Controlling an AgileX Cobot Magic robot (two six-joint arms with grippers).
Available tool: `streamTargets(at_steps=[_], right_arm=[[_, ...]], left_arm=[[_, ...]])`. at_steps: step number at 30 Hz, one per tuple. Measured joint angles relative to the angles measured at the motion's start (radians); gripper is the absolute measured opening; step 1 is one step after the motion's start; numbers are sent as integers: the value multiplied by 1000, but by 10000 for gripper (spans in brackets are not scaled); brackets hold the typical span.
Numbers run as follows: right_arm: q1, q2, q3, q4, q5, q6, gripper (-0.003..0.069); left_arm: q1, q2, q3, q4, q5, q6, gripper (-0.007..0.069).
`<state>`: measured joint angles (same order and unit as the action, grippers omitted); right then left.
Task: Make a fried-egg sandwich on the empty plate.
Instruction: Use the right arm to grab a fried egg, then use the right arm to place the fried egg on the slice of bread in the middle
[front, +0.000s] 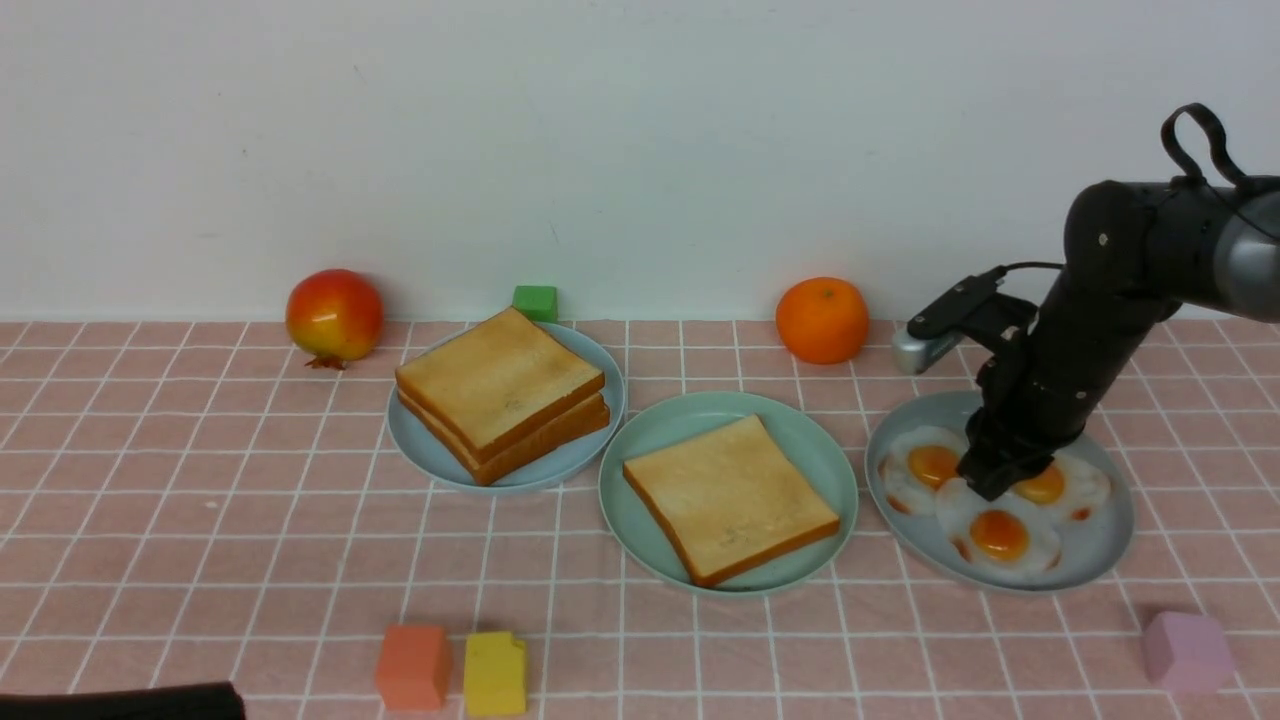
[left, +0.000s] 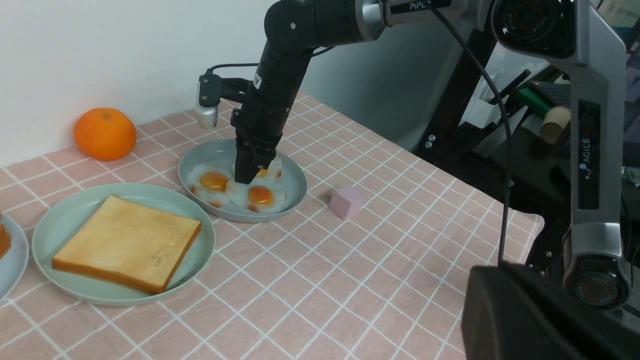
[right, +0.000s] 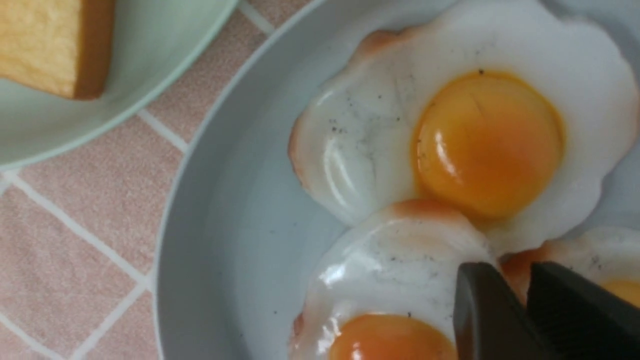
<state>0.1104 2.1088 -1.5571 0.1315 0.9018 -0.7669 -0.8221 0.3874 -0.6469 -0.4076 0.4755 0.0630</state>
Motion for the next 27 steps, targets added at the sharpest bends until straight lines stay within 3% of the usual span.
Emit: streamTargets(at_steps=[6, 20, 27], right_arm=[[0, 0, 0, 5, 13, -33, 68], [0, -77, 8, 15, 48, -12, 46], [0, -179, 8, -19, 56, 65, 43]], left_arm=[[0, 0, 0, -7, 0, 0, 12], [0, 0, 0, -2, 0, 0, 12], [0, 0, 0, 49, 23, 0, 12]])
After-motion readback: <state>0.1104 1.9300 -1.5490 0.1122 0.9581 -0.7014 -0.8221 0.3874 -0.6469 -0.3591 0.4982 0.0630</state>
